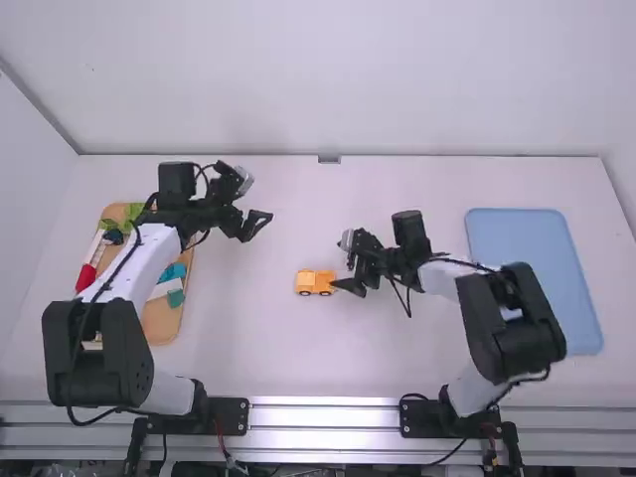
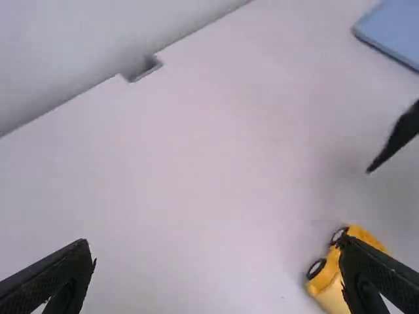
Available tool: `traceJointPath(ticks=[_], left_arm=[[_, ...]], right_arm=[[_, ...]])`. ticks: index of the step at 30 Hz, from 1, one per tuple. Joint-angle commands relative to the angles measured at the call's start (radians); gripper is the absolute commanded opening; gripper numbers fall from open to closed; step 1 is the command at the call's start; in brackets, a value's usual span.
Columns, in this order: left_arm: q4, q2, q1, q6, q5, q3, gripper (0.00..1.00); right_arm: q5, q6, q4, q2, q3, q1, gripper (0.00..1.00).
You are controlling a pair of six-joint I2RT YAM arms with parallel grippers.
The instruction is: Assemble lego blocks to make yellow taxi
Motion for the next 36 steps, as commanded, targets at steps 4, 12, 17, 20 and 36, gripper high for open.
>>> traceJointPath(ticks=[4, 12, 17, 20, 36], left_arm=[[-0.011, -0.087, 0.019, -0.306, -0.240, 0.003, 0.99], [-0.095, -0.242, 0.029, -0.549, -0.667, -0.013, 0.99], [-0.179, -0.338, 0.099, -0.573, -0.697, -0.013, 0.99], [-0.226, -0.381, 0.157, -0.628, -0.697, -0.013, 0.99], [-0.370, -0.488, 0.329, -0.953, -0.991, -0.013, 0.99]], right_arm=[[0.031, 0.039, -0.137, -0.092, 0.200, -0.022, 0.98], [0.029, 0.126, -0.269, 0.043, 0.498, 0.069, 0.99], [-0.036, 0.147, -0.299, 0.118, 0.629, 0.142, 0.99], [-0.052, 0.151, -0.298, 0.143, 0.673, 0.175, 0.99], [-0.066, 0.145, -0.441, 0.280, 0.926, 0.323, 0.99]])
